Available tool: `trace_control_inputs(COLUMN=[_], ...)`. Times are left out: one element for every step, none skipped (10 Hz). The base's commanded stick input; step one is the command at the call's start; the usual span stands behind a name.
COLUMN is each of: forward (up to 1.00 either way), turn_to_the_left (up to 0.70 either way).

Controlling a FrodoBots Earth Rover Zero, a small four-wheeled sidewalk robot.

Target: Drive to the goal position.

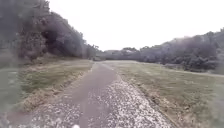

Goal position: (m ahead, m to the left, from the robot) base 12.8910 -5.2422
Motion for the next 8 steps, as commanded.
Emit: trace_control_inputs(forward=[0.45,0.45,0.45,0.45,0.45,0.45,0.45,0.45], turn_to_the_left=[0.00,0.00,0.00,0.00,0.00,0.00,0.00,0.00])
